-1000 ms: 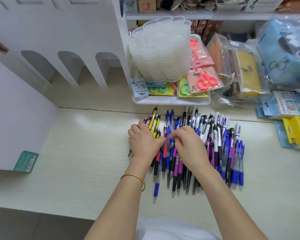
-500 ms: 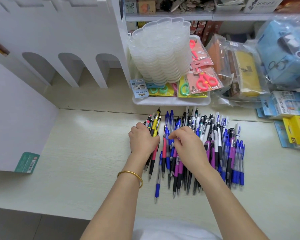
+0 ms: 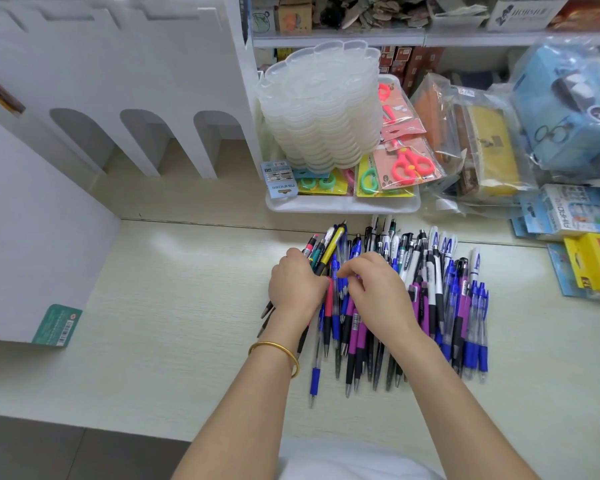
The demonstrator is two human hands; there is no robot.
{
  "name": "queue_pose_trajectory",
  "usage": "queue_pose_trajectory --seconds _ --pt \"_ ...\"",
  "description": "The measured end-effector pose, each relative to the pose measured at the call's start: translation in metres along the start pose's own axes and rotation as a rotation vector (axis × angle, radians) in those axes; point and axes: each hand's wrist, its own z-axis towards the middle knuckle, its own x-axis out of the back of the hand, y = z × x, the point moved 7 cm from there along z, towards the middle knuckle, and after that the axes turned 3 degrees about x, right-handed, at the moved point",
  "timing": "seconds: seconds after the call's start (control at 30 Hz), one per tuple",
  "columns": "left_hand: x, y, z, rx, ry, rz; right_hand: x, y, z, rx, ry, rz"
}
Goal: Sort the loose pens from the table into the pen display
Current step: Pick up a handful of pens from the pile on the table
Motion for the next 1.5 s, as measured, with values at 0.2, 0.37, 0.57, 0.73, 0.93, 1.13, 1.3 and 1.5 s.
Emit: queue_pose_trajectory --seconds 0.2,0.37,0.57,0.73,0.93,1.13,1.3,1.5 --pt "0.003 -0.002 0.0 -0.016 0.004 0.024 0.002 0.002 0.0 -0.016 0.0 0.006" --pt "0.0 -0.003 -0.003 -0.081 -0.017 0.024 0.003 0.004 -0.001 -0.023 0.012 0.001" --pt "0.008 -0.014 -0.003 -0.021 -0.094 -0.186 0.007 0.001 -0.004 -0.025 0.006 0.001" --pt "0.024 -0.039 -0.007 0.015 -0.162 -0.479 0.005 -0.007 -0.006 -0.013 0.003 0.056" --pt "0.032 -0.055 -0.019 0.042 -0.148 -0.659 -0.011 -0.024 -0.015 -0.039 -0.046 0.191" --pt "0.055 -0.057 -0.031 0.044 -0.086 -0.958 -0.032 -0.03 -0.026 -0.246 -0.076 0.597" --pt "0.097 -0.032 -0.047 -0.126 0.034 -1.161 -0.064 -0.041 -0.041 -0.563 -0.142 0.927" --pt "0.109 -0.006 -0.076 -0.326 0.011 -1.218 -0.071 -0.079 -0.034 -0.745 -0.136 1.897"
